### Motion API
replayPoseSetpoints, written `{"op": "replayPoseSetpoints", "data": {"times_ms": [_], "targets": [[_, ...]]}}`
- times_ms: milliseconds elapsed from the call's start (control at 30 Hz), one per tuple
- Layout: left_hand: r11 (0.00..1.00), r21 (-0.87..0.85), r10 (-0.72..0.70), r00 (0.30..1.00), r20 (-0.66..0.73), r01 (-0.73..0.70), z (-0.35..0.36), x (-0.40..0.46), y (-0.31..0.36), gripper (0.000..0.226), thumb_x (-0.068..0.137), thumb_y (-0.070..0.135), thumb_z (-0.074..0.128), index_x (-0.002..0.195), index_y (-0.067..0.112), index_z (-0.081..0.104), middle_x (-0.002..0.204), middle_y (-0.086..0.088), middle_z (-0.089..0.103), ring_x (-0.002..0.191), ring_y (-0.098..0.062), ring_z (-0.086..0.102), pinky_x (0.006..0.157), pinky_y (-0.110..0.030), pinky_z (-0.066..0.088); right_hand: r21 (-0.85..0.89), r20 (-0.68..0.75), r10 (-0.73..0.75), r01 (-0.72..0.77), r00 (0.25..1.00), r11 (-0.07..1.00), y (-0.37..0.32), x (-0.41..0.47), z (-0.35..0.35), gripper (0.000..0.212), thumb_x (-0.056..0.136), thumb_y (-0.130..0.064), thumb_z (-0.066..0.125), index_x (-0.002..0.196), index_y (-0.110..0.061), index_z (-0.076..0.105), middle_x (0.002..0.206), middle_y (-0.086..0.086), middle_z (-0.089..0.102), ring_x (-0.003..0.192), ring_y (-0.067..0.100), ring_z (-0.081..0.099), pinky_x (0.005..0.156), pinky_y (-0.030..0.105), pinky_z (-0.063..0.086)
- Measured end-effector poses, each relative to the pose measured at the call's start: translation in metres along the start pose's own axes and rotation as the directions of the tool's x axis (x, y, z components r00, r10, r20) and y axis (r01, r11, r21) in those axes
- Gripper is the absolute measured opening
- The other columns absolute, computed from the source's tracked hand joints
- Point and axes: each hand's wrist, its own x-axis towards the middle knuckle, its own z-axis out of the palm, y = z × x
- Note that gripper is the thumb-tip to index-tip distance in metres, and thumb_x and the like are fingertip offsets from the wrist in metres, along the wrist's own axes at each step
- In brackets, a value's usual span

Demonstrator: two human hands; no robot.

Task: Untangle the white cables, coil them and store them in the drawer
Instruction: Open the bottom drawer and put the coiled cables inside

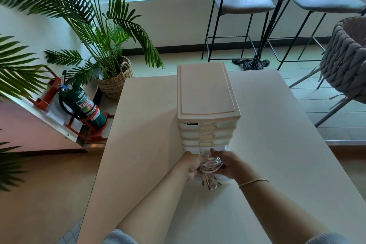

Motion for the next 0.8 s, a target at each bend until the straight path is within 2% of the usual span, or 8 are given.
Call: {"op": "replayPoseSetpoints", "data": {"times_ms": [100, 167, 300, 433, 500, 600, 700, 800], "targets": [[0.999, 0.04, 0.034, 0.999, -0.031, -0.032, 0.002, 0.006, -0.006, 0.027, 0.083, 0.014, 0.07, 0.095, -0.008, 0.058, 0.085, -0.02, 0.066, 0.063, -0.023, 0.069, 0.058, -0.038, 0.059, 0.024, -0.005, -0.055, 0.055, 0.998, 0.998, 0.005, 0.001, 0.001, 0.021, 0.095, -0.012, 0.051, 0.079, 0.001, 0.053, 0.063, 0.017, 0.063, 0.056, 0.027, 0.063, 0.041, 0.029, 0.053], [0.994, 0.086, 0.076, 0.996, -0.042, -0.072, 0.001, 0.019, -0.013, 0.045, 0.078, 0.025, 0.074, 0.11, -0.003, 0.057, 0.1, -0.021, 0.067, 0.082, -0.029, 0.069, 0.07, -0.046, 0.059, 0.051, 0.003, -0.071, 0.071, 0.997, 0.996, 0.008, 0.003, 0.0, 0.016, 0.092, -0.004, 0.049, 0.08, 0.001, 0.056, 0.055, 0.013, 0.065, 0.047, 0.023, 0.064, 0.043, 0.027, 0.054], [0.963, 0.234, 0.156, 0.983, -0.098, -0.13, -0.006, 0.07, -0.042, 0.067, 0.048, 0.053, 0.075, 0.105, 0.02, 0.063, 0.106, -0.008, 0.07, 0.087, -0.023, 0.07, 0.075, -0.045, 0.058, 0.086, 0.027, -0.091, 0.088, 0.996, 0.992, 0.012, 0.007, -0.001, 0.018, 0.085, 0.009, 0.043, 0.079, 0.001, 0.058, 0.058, 0.013, 0.065, 0.05, 0.023, 0.064, 0.047, 0.028, 0.054], [0.891, 0.418, 0.254, 0.958, -0.129, -0.18, 0.002, 0.004, -0.015, 0.028, 0.081, 0.033, 0.068, 0.105, 0.023, 0.06, 0.109, 0.0, 0.065, 0.102, -0.023, 0.062, 0.081, -0.023, 0.046, 0.146, 0.056, -0.17, 0.161, 0.984, 0.976, 0.017, 0.011, 0.001, 0.024, 0.088, 0.014, 0.044, 0.105, 0.001, 0.055, 0.079, 0.018, 0.062, 0.058, 0.025, 0.065, 0.044, 0.027, 0.054], [0.872, 0.457, 0.294, 0.935, -0.197, -0.178, 0.003, 0.001, -0.014, 0.036, 0.085, 0.026, 0.065, 0.118, 0.016, 0.055, 0.118, -0.005, 0.063, 0.109, -0.024, 0.059, 0.079, -0.021, 0.041, 0.187, 0.021, -0.197, 0.19, 0.98, 0.964, 0.02, 0.016, 0.002, 0.031, 0.088, 0.015, 0.042, 0.112, -0.002, 0.052, 0.085, 0.019, 0.06, 0.063, 0.027, 0.063, 0.043, 0.027, 0.054], [0.867, 0.471, 0.314, 0.913, -0.261, -0.163, 0.006, -0.001, -0.015, 0.042, 0.086, 0.026, 0.065, 0.12, 0.006, 0.05, 0.119, -0.012, 0.061, 0.11, -0.028, 0.058, 0.076, -0.024, 0.042, 0.188, -0.039, -0.227, 0.23, 0.973, 0.955, 0.023, 0.022, 0.006, 0.031, 0.088, 0.013, 0.045, 0.113, -0.006, 0.05, 0.085, 0.017, 0.06, 0.056, 0.023, 0.065, 0.044, 0.027, 0.054], [0.848, 0.506, 0.313, 0.921, -0.233, -0.161, 0.009, -0.002, -0.016, 0.042, 0.084, 0.032, 0.065, 0.117, 0.009, 0.052, 0.115, -0.01, 0.062, 0.103, -0.028, 0.061, 0.069, -0.024, 0.044, 0.148, -0.078, -0.253, 0.263, 0.964, 0.954, 0.024, 0.023, 0.008, 0.03, 0.088, 0.009, 0.05, 0.112, -0.009, 0.052, 0.082, 0.014, 0.061, 0.061, 0.023, 0.061, 0.044, 0.026, 0.052], [0.766, 0.619, 0.335, 0.93, -0.151, -0.176, 0.009, -0.004, -0.016, 0.039, 0.081, 0.029, 0.061, 0.116, 0.015, 0.055, 0.116, -0.009, 0.064, 0.106, -0.026, 0.061, 0.08, -0.027, 0.049, 0.116, -0.08, -0.289, 0.297, 0.954, 0.948, 0.024, 0.023, 0.007, 0.031, 0.087, 0.009, 0.051, 0.11, -0.012, 0.053, 0.081, 0.01, 0.061, 0.058, 0.02, 0.061, 0.045, 0.024, 0.049]]}}
